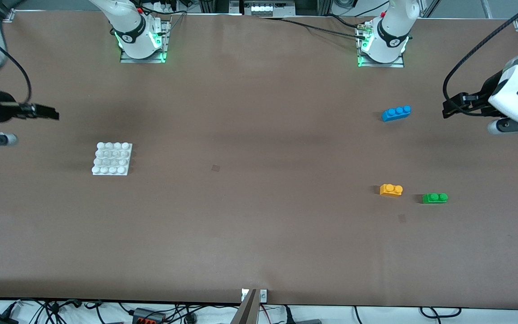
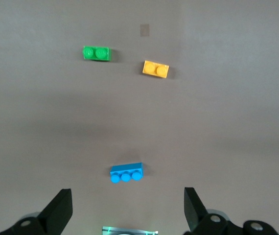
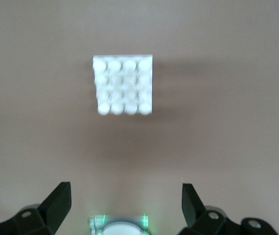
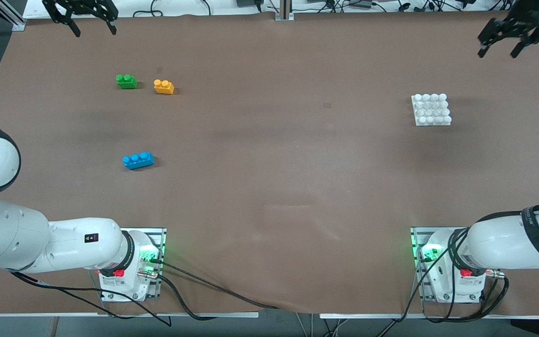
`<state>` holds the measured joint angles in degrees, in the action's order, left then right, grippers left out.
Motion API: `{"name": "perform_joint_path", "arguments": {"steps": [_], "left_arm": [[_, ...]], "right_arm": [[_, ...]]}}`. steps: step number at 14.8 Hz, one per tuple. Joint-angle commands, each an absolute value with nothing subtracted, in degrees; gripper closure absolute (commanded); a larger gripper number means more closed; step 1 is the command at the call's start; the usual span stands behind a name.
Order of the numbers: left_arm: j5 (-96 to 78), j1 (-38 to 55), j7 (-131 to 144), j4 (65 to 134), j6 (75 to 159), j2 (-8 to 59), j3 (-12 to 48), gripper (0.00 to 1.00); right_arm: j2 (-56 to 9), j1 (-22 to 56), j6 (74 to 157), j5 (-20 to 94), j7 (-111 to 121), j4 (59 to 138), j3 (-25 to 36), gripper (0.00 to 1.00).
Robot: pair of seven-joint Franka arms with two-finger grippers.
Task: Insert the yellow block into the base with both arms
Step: 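Move the right gripper to the white base while the left gripper reaches the yellow block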
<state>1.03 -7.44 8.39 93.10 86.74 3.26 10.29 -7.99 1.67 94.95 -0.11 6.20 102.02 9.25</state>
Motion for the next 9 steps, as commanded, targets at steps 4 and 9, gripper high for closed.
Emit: {"name": "perform_joint_path", "arguments": {"steps": [4, 9], "left_arm": [[-0.53, -7.21, 7.73, 98.14, 99.79, 11.07, 11.07, 0.00], [-0.53, -7.56, 7.73, 108.63, 118.72, 14.92, 11.07, 0.00]], "right_arm": [[-7.91, 1.32, 119.48, 0.17, 4.57, 119.68, 8.96, 0.00], [-15.01, 1.41, 135.60, 0.53, 4.92, 125.42, 8.88, 0.00]]}}
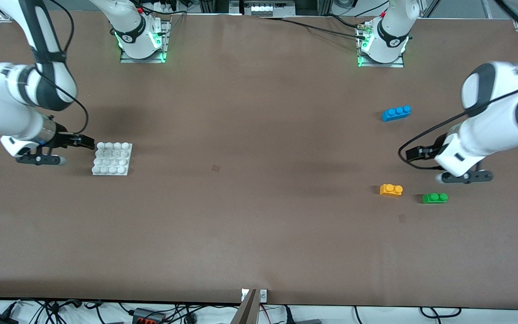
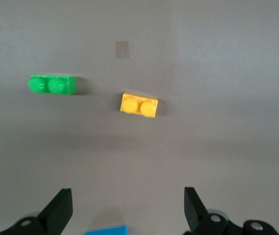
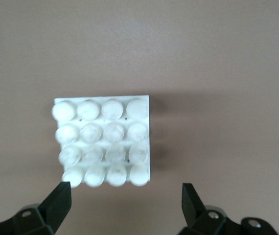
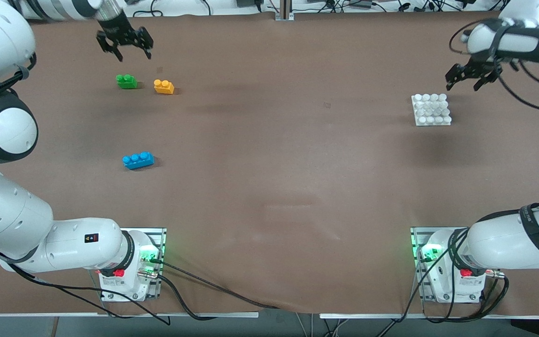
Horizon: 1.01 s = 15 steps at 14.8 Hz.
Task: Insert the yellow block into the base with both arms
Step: 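Grasp the white base with the right gripper while the left gripper grasps the yellow block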
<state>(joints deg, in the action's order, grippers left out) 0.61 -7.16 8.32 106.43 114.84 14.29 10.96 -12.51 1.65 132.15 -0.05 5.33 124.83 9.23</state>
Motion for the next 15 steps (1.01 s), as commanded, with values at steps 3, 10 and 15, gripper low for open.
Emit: {"name": "perform_joint_path", "arguments": {"steps": [3, 10, 15], "left_arm": [[-0.44, -7.21, 7.73, 112.21, 128.27, 17.39, 11.07, 0.00], [0.70, -6.33, 5.72, 114.52, 143.52, 25.57, 10.99, 0.00], [7.54, -6.33, 4.92, 113.56, 144.40, 27.77, 11.07, 0.00]], "right_arm": [[-19.67, 1.41, 139.03, 6.92, 6.49, 125.42, 8.79, 0.00], [-22.41, 1.67, 141.77, 7.73, 10.27, 125.25, 8.61, 0.00], [-23.99, 1.14, 144.05, 7.82, 13.54, 125.24, 8.61, 0.05]]}}
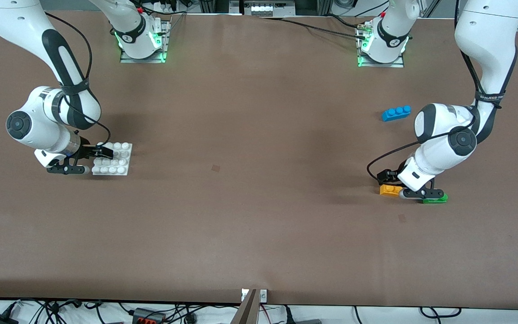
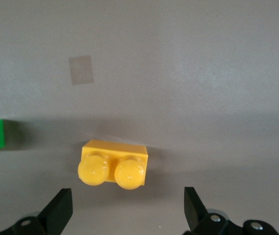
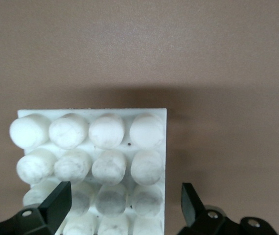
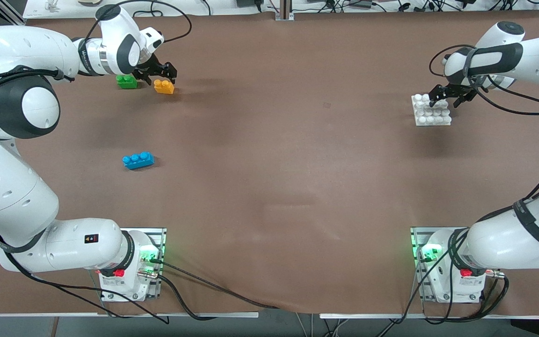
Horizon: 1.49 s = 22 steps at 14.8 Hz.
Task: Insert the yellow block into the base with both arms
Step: 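Grasp the white base with the right gripper while the left gripper grasps the yellow block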
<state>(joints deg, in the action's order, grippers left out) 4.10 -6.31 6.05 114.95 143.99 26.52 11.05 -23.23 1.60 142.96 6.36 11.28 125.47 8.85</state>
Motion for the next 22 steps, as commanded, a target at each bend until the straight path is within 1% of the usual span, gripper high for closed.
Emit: {"name": "perform_joint_path", "arguments": {"steps": [1, 3, 5, 10, 13, 17, 18, 19, 22], "left_arm": [[8.08, -6.42, 4.83, 113.38, 144.49, 27.95, 11.07, 0.00], [8.09, -6.33, 4.83, 113.20, 144.49, 27.95, 11.07, 0.00], [8.09, -6.24, 4.83, 112.41, 144.49, 29.26, 11.07, 0.00], [8.17, -6.24, 4.83, 110.13, 145.02, 32.16, 11.07, 0.00], [8.17, -6.41, 4.75, 109.69, 145.02, 32.52, 10.99, 0.00], [8.26, -6.68, 4.66, 108.90, 145.37, 33.40, 10.99, 0.00], [8.26, -6.77, 4.66, 108.98, 145.55, 33.49, 10.99, 0.00], [8.26, -6.77, 4.66, 108.98, 145.55, 33.66, 10.90, 0.00], [8.26, -6.86, 4.66, 109.07, 145.72, 34.01, 10.99, 0.00]], "right_arm": [[-24.17, 1.14, 144.05, 7.82, 13.54, 125.24, 8.61, 0.08], [-24.70, 1.14, 144.40, 7.74, 13.62, 125.16, 8.61, 0.18], [-24.70, 1.14, 144.58, 7.73, 13.62, 125.16, 8.61, 0.24], [-25.22, 0.71, 144.58, 7.74, 13.71, 124.72, 8.61, 0.28], [-27.06, -0.17, 145.28, 8.26, 14.85, 124.72, 8.61, 0.30], [-27.16, -0.09, 145.20, 9.40, 15.29, 124.72, 8.61, 0.31], [-27.16, -0.09, 145.11, 9.40, 15.29, 124.72, 8.53, 0.34], [-26.98, -0.09, 144.93, 9.40, 15.29, 124.72, 8.53, 0.34], [-26.89, 0.17, 144.58, 9.49, 15.21, 124.72, 6.51, 0.37]]}}
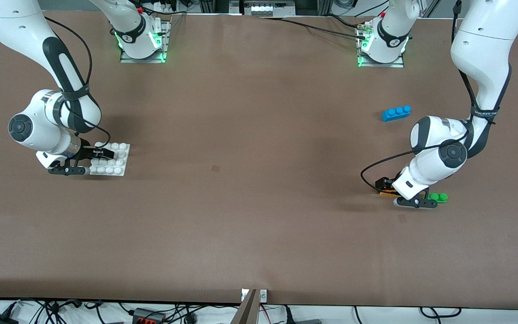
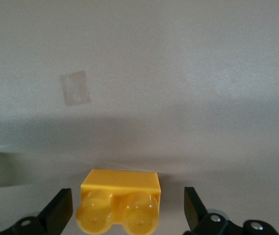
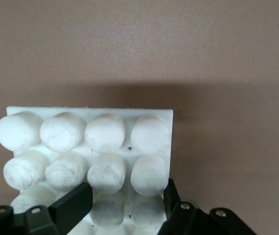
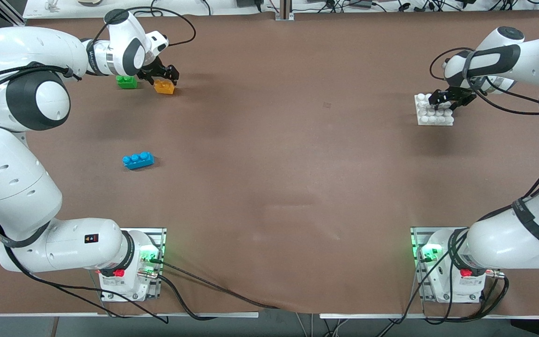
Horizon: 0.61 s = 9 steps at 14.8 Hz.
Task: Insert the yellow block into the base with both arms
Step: 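Lift the white base with the right gripper and carry it toward the table middle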
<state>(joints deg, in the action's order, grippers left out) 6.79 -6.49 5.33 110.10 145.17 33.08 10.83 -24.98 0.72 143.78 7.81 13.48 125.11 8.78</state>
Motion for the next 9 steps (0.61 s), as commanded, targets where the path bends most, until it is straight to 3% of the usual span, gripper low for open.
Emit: {"name": "perform_joint_path", "arguments": {"steps": [1, 9], "left_arm": [[8.26, -6.86, 4.48, 109.07, 145.64, 34.01, 10.90, 0.00], [8.26, -6.94, 4.40, 109.16, 145.63, 34.01, 10.99, 0.00]], "right_arm": [[-26.89, 0.35, 144.49, 9.49, 14.86, 124.72, 5.37, 0.37], [-27.25, 1.75, 144.23, 9.76, 5.47, 124.19, -4.65, 0.40]]}}
